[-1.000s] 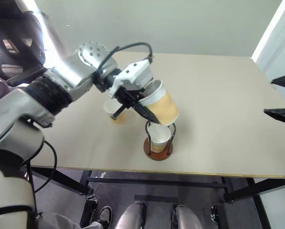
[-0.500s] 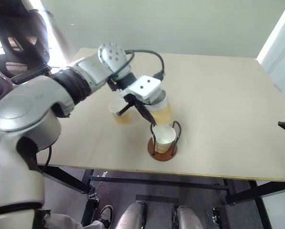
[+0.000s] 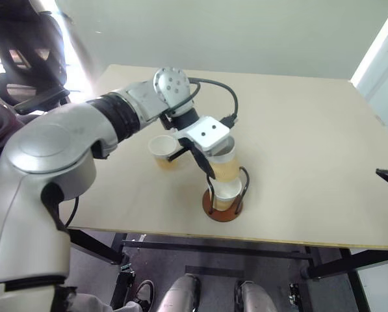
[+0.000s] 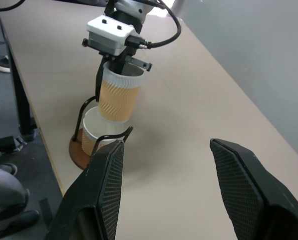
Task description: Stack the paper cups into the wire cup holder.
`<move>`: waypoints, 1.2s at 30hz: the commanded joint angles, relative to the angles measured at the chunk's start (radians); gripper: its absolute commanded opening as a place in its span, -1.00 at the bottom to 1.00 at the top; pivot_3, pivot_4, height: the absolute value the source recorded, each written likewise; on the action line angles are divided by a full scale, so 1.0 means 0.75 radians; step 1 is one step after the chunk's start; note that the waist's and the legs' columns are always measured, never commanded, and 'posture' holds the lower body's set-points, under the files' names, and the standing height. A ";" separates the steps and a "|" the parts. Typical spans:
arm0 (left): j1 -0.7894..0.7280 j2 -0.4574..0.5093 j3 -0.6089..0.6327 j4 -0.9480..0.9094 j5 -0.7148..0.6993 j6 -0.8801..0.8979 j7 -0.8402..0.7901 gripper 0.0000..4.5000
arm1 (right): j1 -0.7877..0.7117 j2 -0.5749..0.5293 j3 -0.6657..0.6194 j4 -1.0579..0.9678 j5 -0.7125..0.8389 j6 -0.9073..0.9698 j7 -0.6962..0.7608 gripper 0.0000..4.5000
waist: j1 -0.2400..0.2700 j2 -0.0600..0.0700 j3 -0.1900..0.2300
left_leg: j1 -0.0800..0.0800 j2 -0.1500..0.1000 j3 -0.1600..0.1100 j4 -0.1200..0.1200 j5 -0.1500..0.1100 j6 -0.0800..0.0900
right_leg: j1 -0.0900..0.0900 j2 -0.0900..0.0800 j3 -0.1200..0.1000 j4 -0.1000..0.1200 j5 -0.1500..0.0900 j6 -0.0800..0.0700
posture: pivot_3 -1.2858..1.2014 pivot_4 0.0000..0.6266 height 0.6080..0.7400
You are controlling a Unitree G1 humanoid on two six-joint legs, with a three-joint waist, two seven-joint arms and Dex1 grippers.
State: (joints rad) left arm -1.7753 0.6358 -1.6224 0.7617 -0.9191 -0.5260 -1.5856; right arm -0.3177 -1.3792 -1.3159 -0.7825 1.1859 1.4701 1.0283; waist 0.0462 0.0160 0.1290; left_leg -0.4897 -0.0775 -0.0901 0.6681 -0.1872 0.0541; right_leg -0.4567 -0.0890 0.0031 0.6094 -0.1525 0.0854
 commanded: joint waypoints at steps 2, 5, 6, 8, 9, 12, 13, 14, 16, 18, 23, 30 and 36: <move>-0.060 -0.014 -0.006 -0.008 -0.046 -0.050 -0.038 -1.00 | 0.002 -0.012 -0.072 -0.012 0.042 0.020 -0.054 0.24 | 0.001 0.000 0.000 | 0.000 0.000 0.000 0.000 0.000 0.000 | 0.000 0.000 0.000 0.000 0.000 0.001 | 0.03 -0.52 1.00; -0.062 -0.030 -0.016 0.009 -0.047 -0.058 -0.038 -1.00 | 0.007 -0.013 -0.078 -0.016 0.063 0.024 -0.084 0.24 | 0.001 0.000 0.000 | 0.000 0.000 0.000 0.001 -0.001 0.001 | 0.001 0.000 0.001 0.000 -0.004 0.006 | 0.03 -0.52 1.00; -0.063 -0.035 -0.015 0.015 -0.047 -0.059 -0.038 -1.00 | 0.011 -0.013 -0.080 -0.018 0.070 0.025 -0.093 0.24 | 0.002 0.000 0.000 | 0.000 0.000 0.000 0.001 -0.001 0.001 | 0.001 0.000 0.001 0.000 -0.005 0.008 | 0.03 -0.52 1.00; -0.064 -0.043 -0.012 0.022 -0.048 -0.063 -0.038 -1.00 | 0.018 -0.013 -0.091 -0.022 0.080 0.028 -0.106 0.24 | 0.001 0.000 0.000 | 0.001 0.000 0.000 0.002 -0.001 0.001 | 0.001 0.000 0.000 0.001 -0.005 0.008 | 0.03 -0.52 1.00; -0.064 -0.045 -0.010 0.023 -0.051 -0.061 -0.038 -1.00 | 0.022 -0.013 -0.096 -0.024 0.086 0.029 -0.112 0.24 | 0.002 0.000 0.000 | 0.001 0.000 0.000 0.002 -0.001 0.001 | 0.001 0.000 0.000 0.001 -0.005 0.009 | 0.03 -0.52 1.00; -0.070 -0.047 -0.015 0.023 -0.052 -0.058 -0.038 -1.00 | 0.032 -0.012 -0.107 -0.029 0.100 0.028 -0.127 0.24 | 0.002 0.000 0.000 | 0.001 0.000 0.000 0.002 -0.001 0.001 | 0.002 0.000 0.001 0.001 -0.005 0.009 | 0.03 -0.52 1.00; -0.072 -0.048 -0.017 0.025 -0.051 -0.058 -0.038 -1.00 | 0.037 -0.012 -0.111 -0.032 0.101 0.028 -0.131 0.24 | 0.001 0.000 0.000 | 0.001 0.000 0.000 0.002 -0.001 0.001 | 0.002 -0.001 0.001 0.001 -0.005 0.009 | 0.03 -0.52 1.00; -0.073 -0.048 -0.018 0.027 -0.051 -0.057 -0.038 -1.00 | 0.041 -0.012 -0.114 -0.033 0.104 0.027 -0.135 0.24 | 0.002 0.000 0.000 | 0.001 0.000 0.000 0.002 -0.001 0.001 | 0.002 0.000 0.000 0.001 -0.005 0.009 | 0.03 -0.52 1.00; -0.075 -0.047 -0.021 0.026 -0.052 -0.057 -0.038 -0.90 | 0.048 -0.011 -0.122 -0.036 0.110 0.026 -0.142 0.24 | 0.001 0.000 0.000 | 0.001 0.000 0.000 0.003 -0.001 0.001 | 0.002 -0.001 0.001 0.001 -0.005 0.009 | 0.03 -0.52 1.00; -0.075 -0.046 -0.021 0.025 -0.052 -0.055 -0.038 -0.68 | 0.053 -0.011 -0.126 -0.037 0.116 0.024 -0.148 0.24 | 0.002 0.000 0.000 | 0.001 0.000 0.000 0.003 -0.001 0.001 | 0.002 -0.001 0.001 0.001 -0.004 0.009 | 0.03 -0.52 1.00; -0.078 -0.050 -0.013 0.033 -0.054 -0.049 -0.038 0.07 | 0.072 -0.008 -0.129 -0.036 0.115 0.011 -0.159 0.24 | 0.002 0.000 0.000 | 0.001 0.000 0.000 0.003 -0.001 0.001 | 0.003 0.000 0.000 0.001 -0.004 0.009 | 0.03 -0.52 1.00; -0.076 -0.066 0.023 0.061 -0.056 -0.040 -0.038 1.00 | 0.101 0.000 -0.129 -0.038 0.100 -0.013 -0.161 0.24 | 0.002 0.000 0.000 | 0.001 0.000 0.000 0.004 -0.001 0.001 | 0.003 -0.001 0.001 0.001 -0.003 0.010 | 0.03 -0.52 1.00; -0.064 -0.098 0.132 0.155 -0.046 0.000 -0.038 1.00 | 0.137 0.007 -0.134 -0.042 0.076 -0.033 -0.153 0.24 | 0.002 0.000 0.000 | 0.001 0.000 0.000 0.005 -0.001 0.001 | 0.003 -0.001 0.001 0.001 -0.003 0.010 | 0.03 -0.52 1.00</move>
State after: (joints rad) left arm -1.7908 0.5647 -1.5958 0.8373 -0.9477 -0.5427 -1.5860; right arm -0.2121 -1.3744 -1.3777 -0.8185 1.2632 1.4644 0.9191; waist 0.0480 0.0160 0.1290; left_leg -0.4887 -0.0774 -0.0900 0.6720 -0.1878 0.0552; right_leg -0.4542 -0.0894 0.0036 0.6099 -0.1548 0.0932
